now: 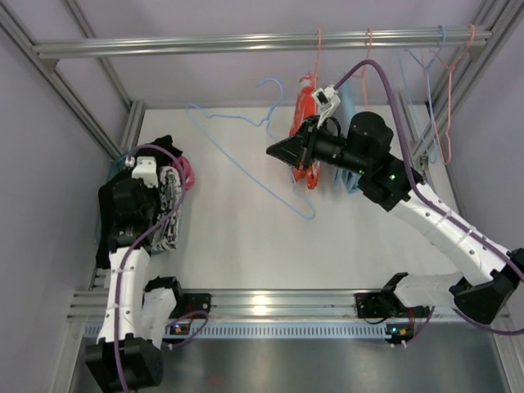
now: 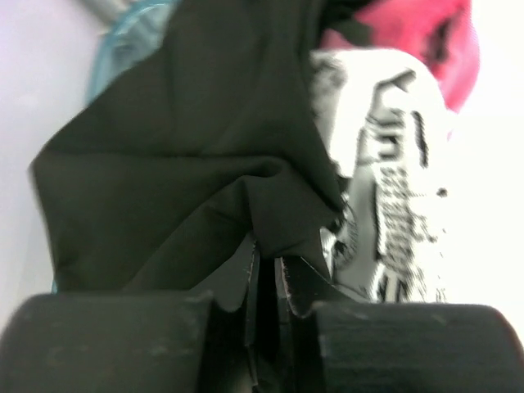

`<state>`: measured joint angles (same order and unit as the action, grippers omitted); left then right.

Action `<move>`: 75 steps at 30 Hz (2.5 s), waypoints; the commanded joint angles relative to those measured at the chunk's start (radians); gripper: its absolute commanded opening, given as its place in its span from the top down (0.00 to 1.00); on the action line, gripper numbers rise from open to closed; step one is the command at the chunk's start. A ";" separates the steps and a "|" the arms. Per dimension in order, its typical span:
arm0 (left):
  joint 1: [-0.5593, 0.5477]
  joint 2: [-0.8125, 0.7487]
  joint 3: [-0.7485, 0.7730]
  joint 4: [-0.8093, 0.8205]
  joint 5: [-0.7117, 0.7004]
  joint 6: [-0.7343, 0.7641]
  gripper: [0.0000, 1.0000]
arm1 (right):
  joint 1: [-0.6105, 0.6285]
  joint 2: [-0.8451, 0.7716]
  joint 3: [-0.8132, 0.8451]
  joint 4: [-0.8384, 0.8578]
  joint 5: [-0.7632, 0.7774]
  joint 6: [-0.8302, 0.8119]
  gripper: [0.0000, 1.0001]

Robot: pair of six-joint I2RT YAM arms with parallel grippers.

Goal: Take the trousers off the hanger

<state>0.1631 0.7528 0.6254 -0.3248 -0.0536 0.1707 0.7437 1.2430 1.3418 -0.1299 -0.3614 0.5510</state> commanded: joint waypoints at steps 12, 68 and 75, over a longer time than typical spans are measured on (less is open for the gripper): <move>-0.004 -0.049 0.246 -0.373 0.314 0.141 0.02 | 0.016 -0.218 0.079 -0.229 -0.068 -0.344 1.00; -0.005 0.089 0.622 -0.390 0.764 -0.162 0.02 | -0.770 0.015 0.523 -0.631 0.280 -0.600 1.00; -0.005 0.065 0.590 -0.390 0.747 -0.146 0.02 | -0.770 0.130 0.556 -0.521 0.253 -0.559 1.00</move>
<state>0.1600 0.8303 1.2304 -0.7269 0.7044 0.0174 -0.0162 1.3502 1.8500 -0.7666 -0.0906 -0.0334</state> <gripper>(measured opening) 0.983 0.028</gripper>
